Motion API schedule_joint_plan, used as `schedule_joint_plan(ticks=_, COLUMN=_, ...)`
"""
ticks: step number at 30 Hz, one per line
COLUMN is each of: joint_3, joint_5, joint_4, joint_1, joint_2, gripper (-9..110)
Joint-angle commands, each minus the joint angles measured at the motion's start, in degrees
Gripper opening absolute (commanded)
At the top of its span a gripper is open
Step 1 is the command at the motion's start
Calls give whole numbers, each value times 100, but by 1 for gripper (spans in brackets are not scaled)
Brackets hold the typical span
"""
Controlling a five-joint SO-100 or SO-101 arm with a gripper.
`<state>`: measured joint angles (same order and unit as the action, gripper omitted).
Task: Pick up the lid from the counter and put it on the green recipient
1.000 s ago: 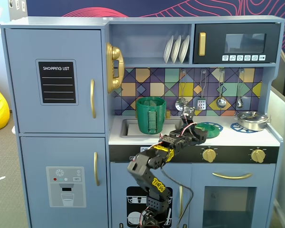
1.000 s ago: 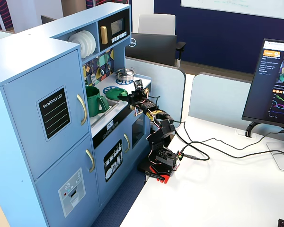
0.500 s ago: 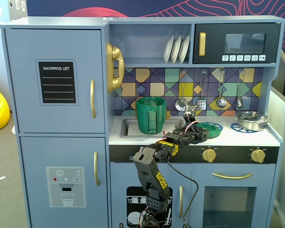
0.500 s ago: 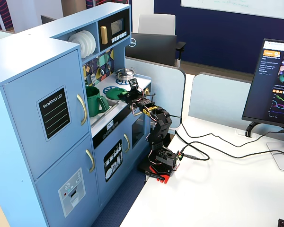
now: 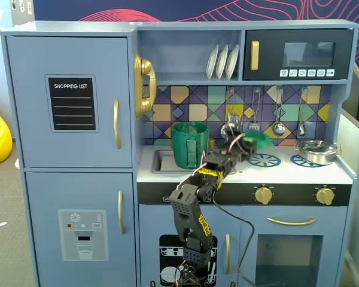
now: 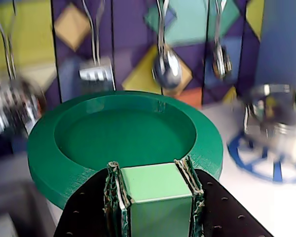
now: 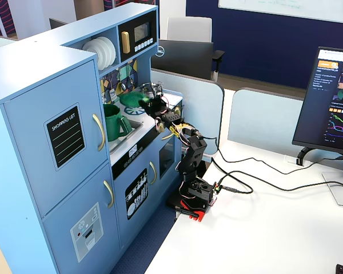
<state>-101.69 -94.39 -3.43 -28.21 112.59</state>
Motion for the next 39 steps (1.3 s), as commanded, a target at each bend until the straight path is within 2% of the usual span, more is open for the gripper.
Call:
schedule_joint_plan(ticks=1, joint_3=1714, joint_5=167, joint_4=-642, joint_1=352, joint_2=0, gripper=0)
schedule_joint_plan(ticks=11, joint_3=2812, joint_5=26, joint_4=-2364, joint_1=1740, joint_2=422, gripper=0)
schedule_joint_plan(ticks=18, joint_3=2874, joint_5=-193, joint_4=-2769, joint_1=2522, joint_2=571, gripper=0)
schedule_joint_plan(ticks=39, joint_3=1978, joint_5=-396, joint_4=-2813, joint_1=2505, joint_2=835, gripper=0)
